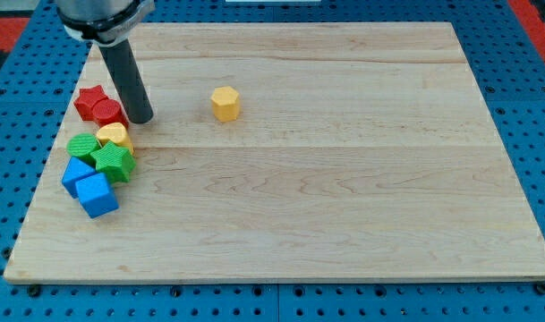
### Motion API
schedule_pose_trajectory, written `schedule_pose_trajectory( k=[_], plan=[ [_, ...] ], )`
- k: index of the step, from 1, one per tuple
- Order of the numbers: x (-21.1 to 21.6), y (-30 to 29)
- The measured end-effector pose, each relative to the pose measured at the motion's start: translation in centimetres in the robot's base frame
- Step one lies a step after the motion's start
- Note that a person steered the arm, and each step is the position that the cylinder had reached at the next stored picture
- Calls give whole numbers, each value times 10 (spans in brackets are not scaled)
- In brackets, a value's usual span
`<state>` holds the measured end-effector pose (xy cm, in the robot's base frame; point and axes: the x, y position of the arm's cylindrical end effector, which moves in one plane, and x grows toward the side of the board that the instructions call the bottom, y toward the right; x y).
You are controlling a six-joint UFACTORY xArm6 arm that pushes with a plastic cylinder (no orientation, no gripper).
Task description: Move yellow heart to the center
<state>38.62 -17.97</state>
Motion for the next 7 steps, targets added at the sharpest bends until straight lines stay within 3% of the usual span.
schedule_pose_trajectory(
  k=[1,2,3,4,5,7],
  plan=[
    [-36,1],
    [-91,-41],
    [-72,-124],
    [-47,-124],
    [14,-88],
    [19,-56]
  ],
)
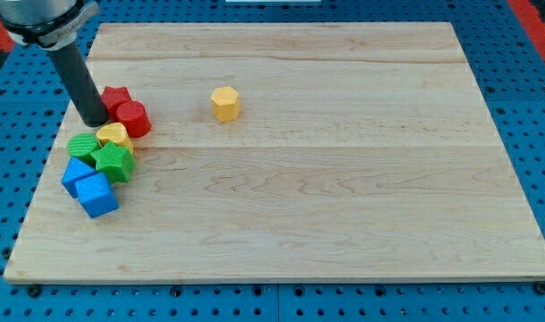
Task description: Move yellow heart to the center
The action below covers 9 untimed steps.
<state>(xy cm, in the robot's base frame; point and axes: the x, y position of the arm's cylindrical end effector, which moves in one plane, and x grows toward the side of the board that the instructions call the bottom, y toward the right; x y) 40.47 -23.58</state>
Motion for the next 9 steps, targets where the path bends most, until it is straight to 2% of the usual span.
schedule_pose_trajectory(
  k=[1,2,3,4,5,7,9],
  plan=[
    [24,5],
    [15,51],
    [6,71],
    [8,68],
    [33,23],
    [52,102],
    [5,219]
  ],
)
